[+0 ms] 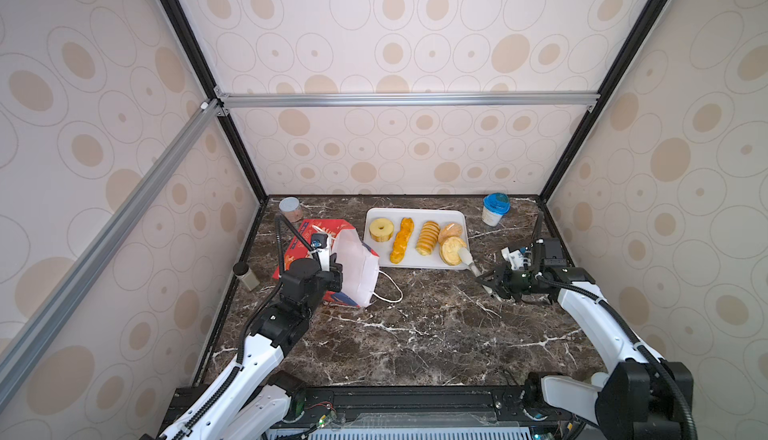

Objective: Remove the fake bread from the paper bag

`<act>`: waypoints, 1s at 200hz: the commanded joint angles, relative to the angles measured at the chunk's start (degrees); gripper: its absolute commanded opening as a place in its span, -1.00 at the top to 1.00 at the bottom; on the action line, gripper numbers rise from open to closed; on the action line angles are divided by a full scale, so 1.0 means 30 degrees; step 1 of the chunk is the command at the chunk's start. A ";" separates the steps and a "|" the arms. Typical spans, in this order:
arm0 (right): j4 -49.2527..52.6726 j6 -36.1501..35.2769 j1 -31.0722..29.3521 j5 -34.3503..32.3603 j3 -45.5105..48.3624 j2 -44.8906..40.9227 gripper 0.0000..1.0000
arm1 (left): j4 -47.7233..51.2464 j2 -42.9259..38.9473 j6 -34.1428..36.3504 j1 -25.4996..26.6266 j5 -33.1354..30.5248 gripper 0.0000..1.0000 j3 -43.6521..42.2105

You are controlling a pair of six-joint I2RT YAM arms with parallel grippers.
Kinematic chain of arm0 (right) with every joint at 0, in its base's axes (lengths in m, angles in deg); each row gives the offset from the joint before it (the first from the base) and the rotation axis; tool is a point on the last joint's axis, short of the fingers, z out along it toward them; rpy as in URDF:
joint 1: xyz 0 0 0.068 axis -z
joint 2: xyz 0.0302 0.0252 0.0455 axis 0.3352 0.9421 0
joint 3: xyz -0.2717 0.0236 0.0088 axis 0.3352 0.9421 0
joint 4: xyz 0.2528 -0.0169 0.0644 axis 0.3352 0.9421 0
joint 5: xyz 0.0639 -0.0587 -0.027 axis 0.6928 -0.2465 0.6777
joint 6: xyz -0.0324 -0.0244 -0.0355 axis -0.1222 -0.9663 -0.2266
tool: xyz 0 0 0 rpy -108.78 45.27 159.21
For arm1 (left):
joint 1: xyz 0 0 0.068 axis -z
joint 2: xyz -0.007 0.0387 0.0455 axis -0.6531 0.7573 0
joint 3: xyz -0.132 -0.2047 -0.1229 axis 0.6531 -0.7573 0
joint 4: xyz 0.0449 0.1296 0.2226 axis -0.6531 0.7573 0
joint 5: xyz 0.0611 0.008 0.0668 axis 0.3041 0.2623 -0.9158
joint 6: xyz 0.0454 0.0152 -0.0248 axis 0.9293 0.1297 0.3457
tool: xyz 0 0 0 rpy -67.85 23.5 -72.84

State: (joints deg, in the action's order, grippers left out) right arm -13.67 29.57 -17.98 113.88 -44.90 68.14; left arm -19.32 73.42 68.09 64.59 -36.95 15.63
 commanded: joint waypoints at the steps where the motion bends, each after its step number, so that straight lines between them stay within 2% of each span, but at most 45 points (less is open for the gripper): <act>1: -0.1092 -0.1205 0.0211 0.1293 -0.0790 0.1255 1.00 | -0.0051 -0.0658 0.0927 -0.0115 0.1721 1.00 -0.0536; 38: -0.2350 -0.0860 0.0202 0.1976 -0.1309 0.3540 1.00 | 0.0234 -0.1911 0.1939 -0.0116 0.2693 1.00 -0.1041; 63: -0.2550 -0.0985 0.0199 0.1911 -0.1528 0.4642 1.00 | 0.0028 -0.2497 0.2817 -0.0115 0.4675 1.00 -0.1276; 71: -0.2611 -0.0944 0.0212 0.1822 -0.1560 0.4746 0.86 | 0.0112 -0.2537 0.3054 -0.0115 0.5278 1.00 -0.1245; 90: -0.2299 -0.1080 0.0197 0.1293 -0.1683 0.4396 0.33 | 0.0645 -0.2558 0.3611 -0.0115 0.6703 1.00 -0.1040; 118: -0.1534 -0.1462 0.0202 0.0519 -0.1787 0.3078 0.08 | 0.1522 -0.2404 0.4469 -0.0115 0.9132 1.00 -0.0812; 134: -0.1208 -0.1461 0.0213 0.0057 -0.1713 0.2146 0.05 | 0.2084 -0.2025 0.4594 -0.0116 1.0098 1.00 -0.0721; 200: 0.0520 -0.1887 0.0156 -0.0897 -0.1465 -0.1108 0.03 | 0.3451 -0.2624 0.5301 -0.0094 1.0184 1.00 0.0042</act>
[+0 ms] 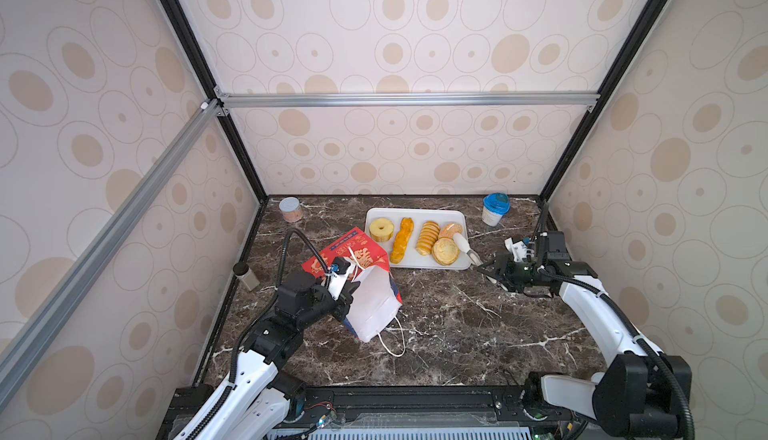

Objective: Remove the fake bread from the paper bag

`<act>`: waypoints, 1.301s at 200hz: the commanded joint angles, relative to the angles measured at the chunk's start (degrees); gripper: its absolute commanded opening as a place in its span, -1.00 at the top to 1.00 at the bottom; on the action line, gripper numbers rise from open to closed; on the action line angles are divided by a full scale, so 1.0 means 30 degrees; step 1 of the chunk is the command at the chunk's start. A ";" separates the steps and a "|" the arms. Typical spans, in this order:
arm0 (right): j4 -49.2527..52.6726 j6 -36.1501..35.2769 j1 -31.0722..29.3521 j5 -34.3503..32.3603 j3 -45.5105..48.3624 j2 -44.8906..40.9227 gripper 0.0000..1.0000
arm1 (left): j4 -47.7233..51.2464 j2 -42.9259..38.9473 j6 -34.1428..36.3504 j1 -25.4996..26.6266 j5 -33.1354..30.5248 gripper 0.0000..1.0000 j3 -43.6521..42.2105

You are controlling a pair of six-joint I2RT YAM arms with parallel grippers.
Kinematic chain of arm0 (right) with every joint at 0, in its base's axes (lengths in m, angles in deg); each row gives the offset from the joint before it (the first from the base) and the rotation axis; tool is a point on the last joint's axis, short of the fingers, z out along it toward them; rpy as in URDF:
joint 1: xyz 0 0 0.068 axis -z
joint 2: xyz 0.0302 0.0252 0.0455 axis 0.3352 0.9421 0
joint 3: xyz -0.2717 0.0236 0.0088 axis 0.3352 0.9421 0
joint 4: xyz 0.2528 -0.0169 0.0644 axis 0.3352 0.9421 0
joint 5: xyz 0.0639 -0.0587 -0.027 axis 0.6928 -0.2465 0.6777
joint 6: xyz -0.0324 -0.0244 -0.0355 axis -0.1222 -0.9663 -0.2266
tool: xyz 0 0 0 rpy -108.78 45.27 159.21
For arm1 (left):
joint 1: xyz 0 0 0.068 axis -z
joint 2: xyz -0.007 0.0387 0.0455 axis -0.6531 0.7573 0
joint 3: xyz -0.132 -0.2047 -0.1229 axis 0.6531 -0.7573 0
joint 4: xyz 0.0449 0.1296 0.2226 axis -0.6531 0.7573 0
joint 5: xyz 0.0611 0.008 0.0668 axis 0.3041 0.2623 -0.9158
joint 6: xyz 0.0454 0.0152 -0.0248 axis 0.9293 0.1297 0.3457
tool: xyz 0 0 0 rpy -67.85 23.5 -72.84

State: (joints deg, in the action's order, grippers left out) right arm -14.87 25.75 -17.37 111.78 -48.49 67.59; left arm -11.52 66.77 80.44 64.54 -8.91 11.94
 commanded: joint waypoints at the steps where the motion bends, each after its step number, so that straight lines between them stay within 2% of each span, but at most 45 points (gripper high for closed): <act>1: 0.0942 -0.0616 -0.0057 -0.0186 -0.0296 -0.0971 0.03 | 0.0896 -0.0410 0.1220 -0.0075 0.0849 1.00 0.1289; 35: 0.0927 -0.0179 -0.0988 0.0332 -0.0632 -0.2031 0.03 | 0.2893 -0.0529 0.2316 -0.0018 0.1234 1.00 0.2544; 59: 0.0461 0.0334 -0.3023 -0.0399 -0.0970 -0.2391 0.03 | 0.3829 -0.0978 0.2789 -0.0013 0.1177 1.00 0.3172; 84: -0.0485 0.0685 -0.4590 -0.0939 -0.1085 -0.2122 0.03 | 0.3359 -0.1875 0.2514 -0.0022 0.0664 1.00 0.3481; 117: -0.1429 0.0722 -0.5006 -0.0392 -0.1460 -0.1794 0.04 | 0.3176 -0.1493 0.2348 -0.0049 0.0174 1.00 0.4409; 161: 0.1107 0.0055 -0.5597 0.1446 -0.3385 -0.3462 0.04 | 0.3082 -0.0081 0.1822 -0.0038 0.0555 1.00 0.4078; 181: 0.1884 0.0558 -0.6849 0.1707 -0.3611 -0.4621 0.03 | 0.2240 -0.0528 0.1677 0.0007 -0.0717 1.00 0.3706; 206: 0.2578 0.0841 -0.8741 0.1056 -0.4186 -0.5190 0.03 | 0.1739 -0.1133 0.1677 -0.0018 -0.3805 1.00 0.4001; 230: 0.2428 0.1060 -0.9584 0.0506 -0.4498 -0.5235 0.03 | 0.1613 -0.1248 0.2164 -0.0017 -0.6345 1.00 0.4926; 243: 0.2107 0.1238 -0.9964 0.0382 -0.4648 -0.5158 0.03 | 0.1818 -0.1008 0.2590 -0.0019 -0.7212 1.00 0.5686; 260: 0.1866 0.1314 -1.0556 0.0375 -0.4967 -0.5057 0.03 | 0.2218 -0.0661 0.3170 -0.0028 -0.7336 1.00 0.6431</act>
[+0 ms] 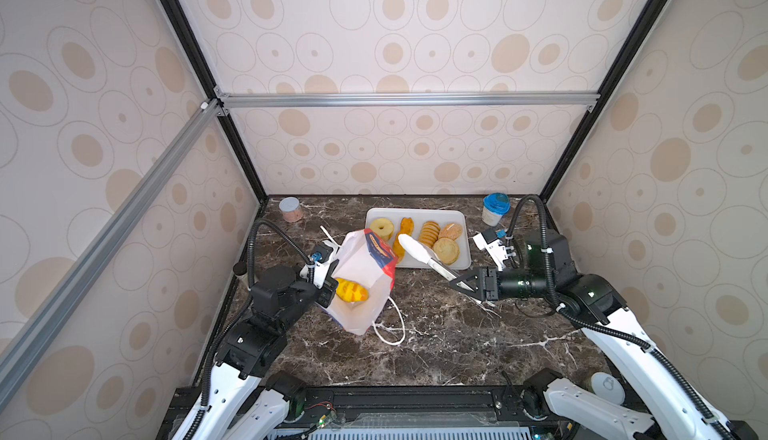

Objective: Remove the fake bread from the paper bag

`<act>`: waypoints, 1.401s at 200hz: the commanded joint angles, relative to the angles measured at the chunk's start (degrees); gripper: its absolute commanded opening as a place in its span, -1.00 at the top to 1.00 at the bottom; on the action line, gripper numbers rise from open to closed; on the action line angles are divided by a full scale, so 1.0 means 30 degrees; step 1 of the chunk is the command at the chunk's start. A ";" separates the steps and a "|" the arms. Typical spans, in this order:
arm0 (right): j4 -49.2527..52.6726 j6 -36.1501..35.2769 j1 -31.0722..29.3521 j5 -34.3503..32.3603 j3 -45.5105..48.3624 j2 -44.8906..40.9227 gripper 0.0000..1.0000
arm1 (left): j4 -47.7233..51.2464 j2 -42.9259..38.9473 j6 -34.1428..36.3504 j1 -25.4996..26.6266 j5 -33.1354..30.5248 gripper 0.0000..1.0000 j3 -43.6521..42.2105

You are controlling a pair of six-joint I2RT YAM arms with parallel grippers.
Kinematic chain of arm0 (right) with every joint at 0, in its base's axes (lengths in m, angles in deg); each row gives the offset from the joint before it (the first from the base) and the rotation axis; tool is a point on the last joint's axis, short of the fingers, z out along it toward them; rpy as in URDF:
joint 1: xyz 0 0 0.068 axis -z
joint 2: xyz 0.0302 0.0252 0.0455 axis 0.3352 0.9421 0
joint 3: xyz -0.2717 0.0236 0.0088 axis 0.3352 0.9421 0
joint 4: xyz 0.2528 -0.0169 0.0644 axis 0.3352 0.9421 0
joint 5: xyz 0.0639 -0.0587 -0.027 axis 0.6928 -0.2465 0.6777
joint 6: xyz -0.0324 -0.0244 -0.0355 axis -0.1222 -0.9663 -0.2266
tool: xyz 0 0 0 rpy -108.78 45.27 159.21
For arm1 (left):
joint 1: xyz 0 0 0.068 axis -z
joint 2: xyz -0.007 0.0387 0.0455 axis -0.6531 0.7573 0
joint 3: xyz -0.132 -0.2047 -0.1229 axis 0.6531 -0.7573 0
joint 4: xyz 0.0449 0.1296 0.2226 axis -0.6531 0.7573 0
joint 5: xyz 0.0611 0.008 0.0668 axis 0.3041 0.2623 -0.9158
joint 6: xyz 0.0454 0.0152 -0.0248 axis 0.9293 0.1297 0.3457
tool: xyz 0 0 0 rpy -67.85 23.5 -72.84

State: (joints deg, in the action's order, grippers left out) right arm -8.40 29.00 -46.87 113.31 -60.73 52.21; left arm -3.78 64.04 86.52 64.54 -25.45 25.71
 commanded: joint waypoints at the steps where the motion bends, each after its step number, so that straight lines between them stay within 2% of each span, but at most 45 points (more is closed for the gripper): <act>1: -0.0288 0.0228 -0.0778 -0.0146 -0.0937 0.0071 0.03 | -0.0361 0.0272 0.1139 -0.0020 -0.1868 1.00 0.1886; 35: 0.0107 -0.0181 -0.2218 -0.0558 -0.2066 0.0180 0.03 | -0.0138 0.0771 0.0836 -0.0012 -0.2302 1.00 0.2070; 80: -0.0508 -0.0142 -0.4630 -0.0792 -0.1883 0.0790 0.02 | -0.0900 -0.0037 0.0256 0.0790 -0.3024 1.00 -0.1133; 125: -0.2794 0.0720 -0.7281 -0.0621 -0.1227 0.3559 0.03 | -0.1572 0.0048 -0.0347 0.1559 -0.2100 1.00 -0.2262; 160: -0.2848 0.0996 -0.7486 -0.0966 0.0260 0.4973 0.04 | -0.2181 -0.0614 -0.0713 0.1891 -0.1718 1.00 -0.3160; 194: -0.1979 -0.0652 -0.7465 -0.2670 0.0568 0.6373 0.05 | -0.1939 -0.0588 -0.0545 0.2014 -0.0353 1.00 -0.3602; 232: -0.1081 -0.3201 -0.7462 -0.3114 -0.2003 1.0336 0.12 | -0.1901 -0.0084 -0.0274 0.2316 0.0134 1.00 -0.3640; 253: -0.2101 -0.3388 -0.7466 -0.2625 -0.2657 1.1882 0.14 | -0.1923 0.0401 -0.0330 0.2501 0.0188 1.00 -0.3353; 280: -0.2510 -0.3873 -0.7497 -0.3436 -0.3767 1.3504 0.14 | -0.2060 0.0601 -0.0445 0.2709 0.0408 1.00 -0.3357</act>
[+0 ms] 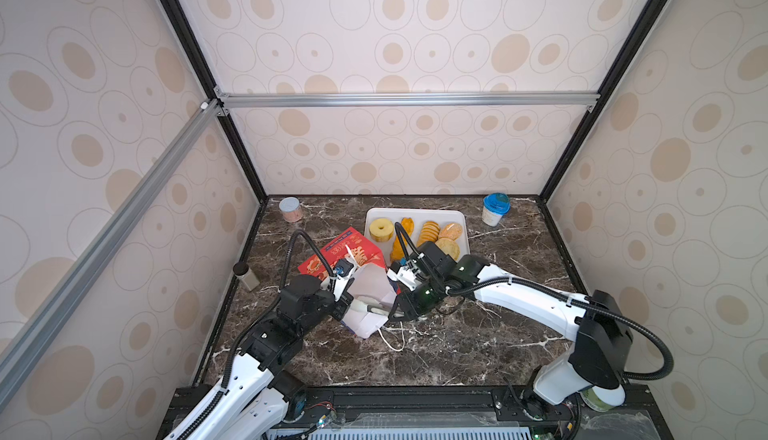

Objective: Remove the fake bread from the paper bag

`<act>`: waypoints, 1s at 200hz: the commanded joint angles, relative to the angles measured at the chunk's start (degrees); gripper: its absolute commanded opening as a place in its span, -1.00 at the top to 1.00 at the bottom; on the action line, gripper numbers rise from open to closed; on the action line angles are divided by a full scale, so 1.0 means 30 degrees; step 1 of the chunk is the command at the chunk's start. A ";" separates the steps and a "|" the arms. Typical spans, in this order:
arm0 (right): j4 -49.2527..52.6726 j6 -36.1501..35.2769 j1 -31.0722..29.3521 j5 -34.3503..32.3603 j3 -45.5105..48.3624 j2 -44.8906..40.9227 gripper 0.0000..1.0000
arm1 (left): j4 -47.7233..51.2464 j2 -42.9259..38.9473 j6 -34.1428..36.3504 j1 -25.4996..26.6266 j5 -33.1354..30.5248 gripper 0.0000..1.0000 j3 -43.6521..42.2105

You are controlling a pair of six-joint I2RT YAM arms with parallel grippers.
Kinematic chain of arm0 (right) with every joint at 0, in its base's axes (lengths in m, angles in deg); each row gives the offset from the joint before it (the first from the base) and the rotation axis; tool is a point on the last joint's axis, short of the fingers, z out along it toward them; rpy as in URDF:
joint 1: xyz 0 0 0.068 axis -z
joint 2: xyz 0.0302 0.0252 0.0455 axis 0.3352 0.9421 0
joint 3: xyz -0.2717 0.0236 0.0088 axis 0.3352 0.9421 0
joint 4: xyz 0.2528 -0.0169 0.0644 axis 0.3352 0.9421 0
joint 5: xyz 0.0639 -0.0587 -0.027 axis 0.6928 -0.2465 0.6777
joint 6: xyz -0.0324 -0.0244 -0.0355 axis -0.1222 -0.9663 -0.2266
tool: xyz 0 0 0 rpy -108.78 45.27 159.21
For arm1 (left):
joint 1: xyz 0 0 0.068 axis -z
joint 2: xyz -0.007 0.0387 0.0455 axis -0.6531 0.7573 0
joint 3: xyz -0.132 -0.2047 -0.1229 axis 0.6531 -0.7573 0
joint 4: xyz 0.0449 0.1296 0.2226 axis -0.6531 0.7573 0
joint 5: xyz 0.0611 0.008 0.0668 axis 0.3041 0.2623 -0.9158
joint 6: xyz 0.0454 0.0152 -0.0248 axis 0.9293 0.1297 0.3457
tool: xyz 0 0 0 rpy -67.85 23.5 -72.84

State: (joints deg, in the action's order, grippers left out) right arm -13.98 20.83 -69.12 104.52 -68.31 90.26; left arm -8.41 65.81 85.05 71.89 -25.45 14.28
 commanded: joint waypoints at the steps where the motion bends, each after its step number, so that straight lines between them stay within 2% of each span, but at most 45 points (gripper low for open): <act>1: -0.0653 -0.1148 -0.0089 -0.0553 -0.1285 0.0900 0.14 | -0.0509 0.0019 0.0041 0.0262 0.0404 1.00 0.0446; 85: 0.1353 -0.4089 -0.1012 -0.1418 -0.6218 0.5491 0.10 | -0.1312 0.1941 0.0479 0.0646 0.0594 1.00 0.1022; 150: -0.1599 -0.3620 -0.1166 -0.0353 -0.5903 0.6569 0.09 | -0.1327 0.2631 0.0529 0.0850 0.0254 1.00 0.1297; 200: -0.3757 -0.2651 -0.1244 0.0108 -0.5067 0.7082 0.34 | -0.0373 0.2598 0.0728 0.0879 -0.0037 1.00 0.1968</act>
State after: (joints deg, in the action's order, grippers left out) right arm -18.52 12.17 -71.97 102.51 -84.79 111.37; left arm -10.08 74.10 85.42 73.09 -28.51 16.70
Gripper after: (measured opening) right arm 0.353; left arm 0.047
